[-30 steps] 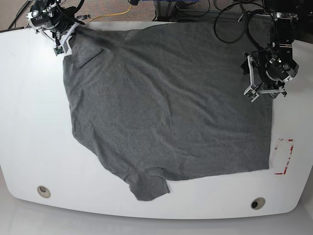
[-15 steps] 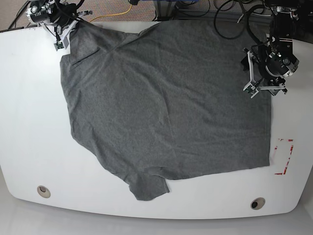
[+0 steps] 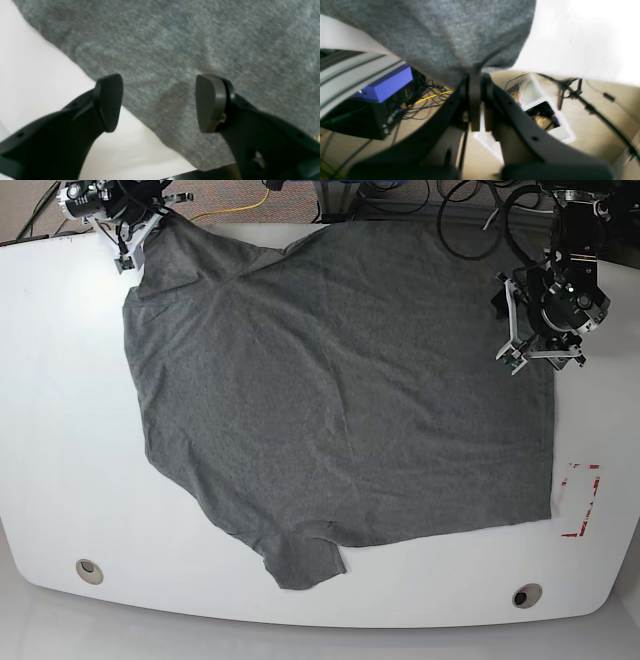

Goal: Layout the t-shirt on the table in an organized manner, then fold the t-shirt properly

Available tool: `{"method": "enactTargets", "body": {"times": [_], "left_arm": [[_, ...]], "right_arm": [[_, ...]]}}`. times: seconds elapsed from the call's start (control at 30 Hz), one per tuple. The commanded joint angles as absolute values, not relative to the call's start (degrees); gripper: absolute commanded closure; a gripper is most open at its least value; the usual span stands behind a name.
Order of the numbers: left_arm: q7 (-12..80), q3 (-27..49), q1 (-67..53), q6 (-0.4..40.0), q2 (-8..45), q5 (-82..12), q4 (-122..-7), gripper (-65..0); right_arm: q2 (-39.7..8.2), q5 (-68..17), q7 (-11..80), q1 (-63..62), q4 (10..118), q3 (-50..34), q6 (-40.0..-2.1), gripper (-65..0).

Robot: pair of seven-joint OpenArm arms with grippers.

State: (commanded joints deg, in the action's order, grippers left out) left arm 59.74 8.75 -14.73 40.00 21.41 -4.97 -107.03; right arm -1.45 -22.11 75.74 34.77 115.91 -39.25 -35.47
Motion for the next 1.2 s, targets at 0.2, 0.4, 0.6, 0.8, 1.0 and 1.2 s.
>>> {"method": "enactTargets", "body": {"times": [0.2, 0.4, 0.6, 0.8, 1.0, 1.2], "left_arm": [[59.7, 8.7, -14.7, 40.0, 21.4, -5.0, -107.0, -42.1], [59.7, 8.7, -14.7, 40.0, 21.6, -4.9, -106.9, -42.2], [59.7, 8.7, -14.7, 40.0, 21.5, -4.9, -106.9, -42.2], [59.7, 8.7, -14.5, 40.0, 21.5, -4.9, -105.6, -42.2], [59.6, 8.7, -14.5, 40.0, 21.4, -5.0, -103.7, -42.2], [59.6, 8.7, -14.5, 40.0, 21.4, -5.0, -103.7, -42.2]], "right_arm": [[-0.5, -26.9, 75.7, 35.6, 116.0, -39.6, -30.4, -29.2], [-0.7, -28.4, 75.1, 36.7, 116.1, -42.1, -24.9, -33.1], [-3.6, -28.9, 75.1, 32.7, 116.1, -46.6, -24.5, -33.1], [-4.2, -28.9, 76.1, 28.0, 116.1, -46.5, -24.7, -33.3], [-6.5, -28.8, 76.1, 22.5, 115.2, -45.8, -24.7, -33.3], [-8.7, -28.4, 75.9, 17.2, 111.9, -44.3, -24.7, -33.3]]}}
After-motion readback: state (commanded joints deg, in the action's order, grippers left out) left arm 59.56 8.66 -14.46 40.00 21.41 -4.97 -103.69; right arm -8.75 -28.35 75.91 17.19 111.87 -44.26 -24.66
